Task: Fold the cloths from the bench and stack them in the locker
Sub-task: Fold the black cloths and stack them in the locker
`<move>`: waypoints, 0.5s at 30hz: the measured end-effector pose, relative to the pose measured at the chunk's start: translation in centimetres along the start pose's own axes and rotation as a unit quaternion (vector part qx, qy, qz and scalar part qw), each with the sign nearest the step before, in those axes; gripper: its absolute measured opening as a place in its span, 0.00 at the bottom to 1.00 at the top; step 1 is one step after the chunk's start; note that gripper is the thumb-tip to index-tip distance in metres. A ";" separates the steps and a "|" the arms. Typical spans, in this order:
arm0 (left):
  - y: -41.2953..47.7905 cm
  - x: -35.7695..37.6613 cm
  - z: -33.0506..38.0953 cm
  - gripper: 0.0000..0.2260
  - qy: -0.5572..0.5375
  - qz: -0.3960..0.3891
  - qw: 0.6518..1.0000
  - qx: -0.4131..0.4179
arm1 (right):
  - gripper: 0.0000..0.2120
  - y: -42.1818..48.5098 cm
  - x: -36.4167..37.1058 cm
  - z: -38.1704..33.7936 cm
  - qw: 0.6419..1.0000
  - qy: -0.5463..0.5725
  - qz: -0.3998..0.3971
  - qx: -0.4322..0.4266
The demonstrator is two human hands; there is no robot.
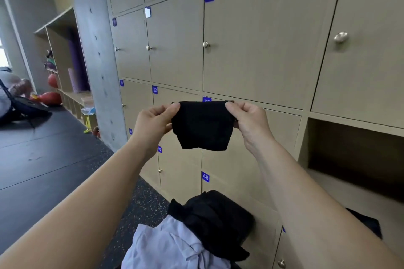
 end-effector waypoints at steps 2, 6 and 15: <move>0.0 0.5 1.1 0.13 -0.040 -0.009 0.999 -0.008 | 0.07 0.0 -0.1 -1.3 1.000 0.023 0.003 -0.014; 0.1 1.3 2.6 0.10 -0.100 -0.009 0.995 -0.007 | 0.07 -0.1 -0.2 -2.9 1.000 0.016 -0.015 -0.006; -0.6 2.4 3.0 0.10 -0.104 -0.050 0.993 -0.028 | 0.11 0.2 -0.7 -2.7 0.999 -0.015 -0.026 -0.011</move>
Point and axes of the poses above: each hand's wrist, its own y-axis towards the middle knuckle, its own x-axis out of the palm, z = x × y, the point moved 4 cm from there along y, towards the middle knuckle, and after that the axes turned 5 degrees about -x, right-handed, at the moved point
